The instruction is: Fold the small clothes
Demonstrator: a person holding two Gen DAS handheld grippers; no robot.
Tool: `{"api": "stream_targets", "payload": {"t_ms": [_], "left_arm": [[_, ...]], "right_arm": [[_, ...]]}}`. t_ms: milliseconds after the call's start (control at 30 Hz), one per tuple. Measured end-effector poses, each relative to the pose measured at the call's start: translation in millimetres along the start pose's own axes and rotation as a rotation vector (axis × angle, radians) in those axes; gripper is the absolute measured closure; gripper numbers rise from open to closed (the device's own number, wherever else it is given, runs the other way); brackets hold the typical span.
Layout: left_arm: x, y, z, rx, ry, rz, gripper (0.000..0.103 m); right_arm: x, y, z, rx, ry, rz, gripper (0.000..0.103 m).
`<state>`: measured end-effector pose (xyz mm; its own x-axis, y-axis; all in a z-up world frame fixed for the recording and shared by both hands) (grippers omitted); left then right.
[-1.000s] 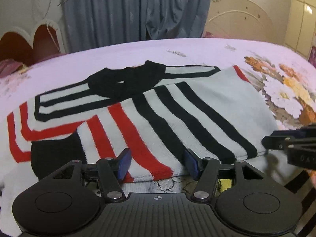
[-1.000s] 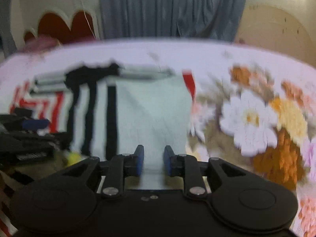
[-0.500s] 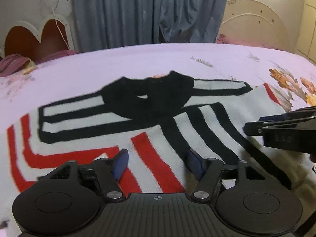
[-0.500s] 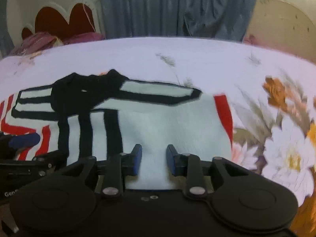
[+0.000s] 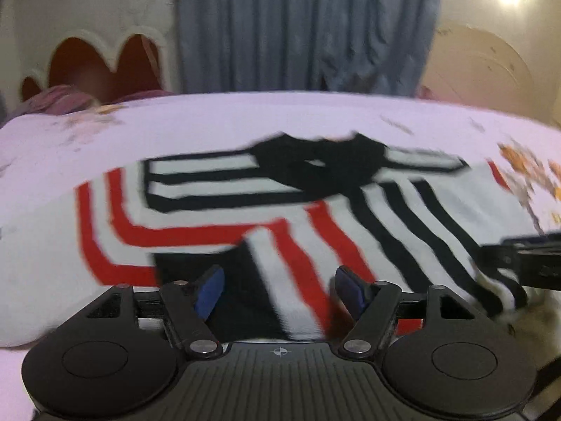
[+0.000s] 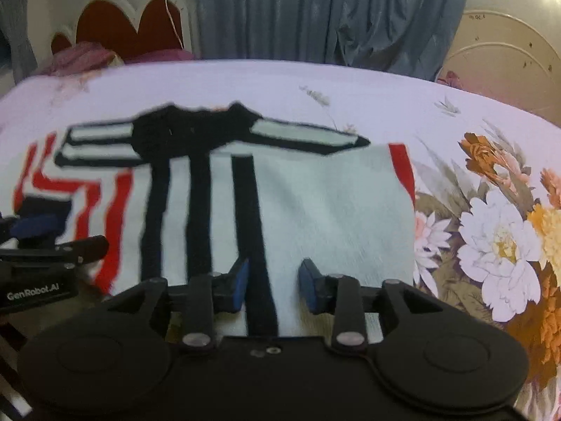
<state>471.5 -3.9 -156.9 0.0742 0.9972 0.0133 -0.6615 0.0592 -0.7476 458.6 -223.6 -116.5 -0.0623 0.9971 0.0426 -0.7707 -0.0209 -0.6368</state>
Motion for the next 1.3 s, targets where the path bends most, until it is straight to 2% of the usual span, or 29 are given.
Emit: {"api": "stream_targets", "payload": {"t_ms": [67, 100, 133, 167, 267, 400, 500, 633, 733, 800, 833, 900, 1067, 1100, 1167, 1200, 1233, 1300], "left_arm": [[16.0, 2.4, 0.0, 0.001, -0.014, 0.029, 0.033], [23.1, 8.8, -8.7, 0.059, 0.002, 0.039, 0.033], [28.0, 12.0, -13.1, 0.076, 0.035, 0.045, 0.033], [33.3, 9.7, -12.4, 0.073, 0.051, 0.049, 0.033], [64.5, 1.2, 1.0, 0.034, 0.01, 0.125, 0.033], [133.5, 13.3, 26.1, -0.009, -0.09, 0.264, 0.033], [208.3, 39.8, 53.3, -0.033, -0.196, 0.426, 0.033], [287.9, 81.2, 87.1, -0.053, -0.34, 0.589, 0.033], [335.9, 105.3, 94.4, -0.06, -0.382, 0.717, 0.033], [362.9, 115.7, 95.4, -0.084, -0.392, 0.792, 0.034], [371.7, 119.3, 94.5, -0.091, -0.388, 0.825, 0.038], [390.9, 125.2, 90.8, -0.118, -0.356, 0.906, 0.041], [416.2, 126.4, 73.9, -0.192, -0.307, 1.013, 0.045], [420.5, 125.9, 70.6, -0.207, -0.298, 1.036, 0.048], [429.5, 125.5, 63.9, -0.203, -0.288, 1.056, 0.087], [432.7, 125.5, 55.0, -0.169, -0.28, 1.051, 0.099], [435.5, 122.0, 53.3, -0.157, -0.292, 1.025, 0.099], [423.3, 100.6, 54.5, -0.136, -0.34, 0.893, 0.1]], "right_arm": [[2.3, -1.2, 2.0, -0.002, -0.005, -0.001, 0.072], [4.2, 1.0, -0.1, 0.011, -0.003, 0.008, 0.071], [5.5, 5.5, -4.7, 0.04, -0.003, 0.014, 0.07], [6.2, 9.7, -7.2, 0.053, 0.003, 0.016, 0.07], [10.2, 3.5, 1.4, 0.017, 0.005, -0.017, 0.069], [20.1, -4.5, 13.3, -0.03, -0.026, -0.044, 0.066], [35.4, -7.8, 12.2, -0.033, -0.064, -0.044, 0.065], [63.6, -8.8, 5.5, -0.04, -0.079, -0.025, 0.065], [87.9, -8.7, -1.0, -0.038, -0.101, -0.004, 0.066], [102.2, -8.9, -4.2, -0.032, -0.112, 0.015, 0.066], [109.3, -9.3, -5.2, -0.031, -0.114, 0.026, 0.066], [119.9, -10.9, -5.7, -0.034, -0.117, 0.036, 0.066], [127.1, -15.7, -6.1, -0.042, -0.099, 0.022, 0.066], [125.4, -16.0, -7.1, -0.041, -0.091, 0.011, 0.066], [119.7, -15.7, -9.6, -0.036, -0.073, -0.018, 0.066], [115.9, -15.4, -11.4, -0.03, -0.065, -0.036, 0.066], [111.9, -15.1, -12.8, -0.023, -0.058, -0.053, 0.066], [105.8, -14.8, -12.6, -0.025, -0.049, -0.072, 0.066]]}}
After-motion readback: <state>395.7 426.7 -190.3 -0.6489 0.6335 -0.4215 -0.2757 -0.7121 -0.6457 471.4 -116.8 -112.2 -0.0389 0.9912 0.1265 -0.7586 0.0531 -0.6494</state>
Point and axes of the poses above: each gripper's, at about its wrist camera, not at the fingertips, and z roughly against the way its jaws point, x to its left, y to its underside, the point moved 7 cm from there along -z, roughly the way its jaws point, and after that the axes turned 1 degree about -z, right-handed, at the moved point
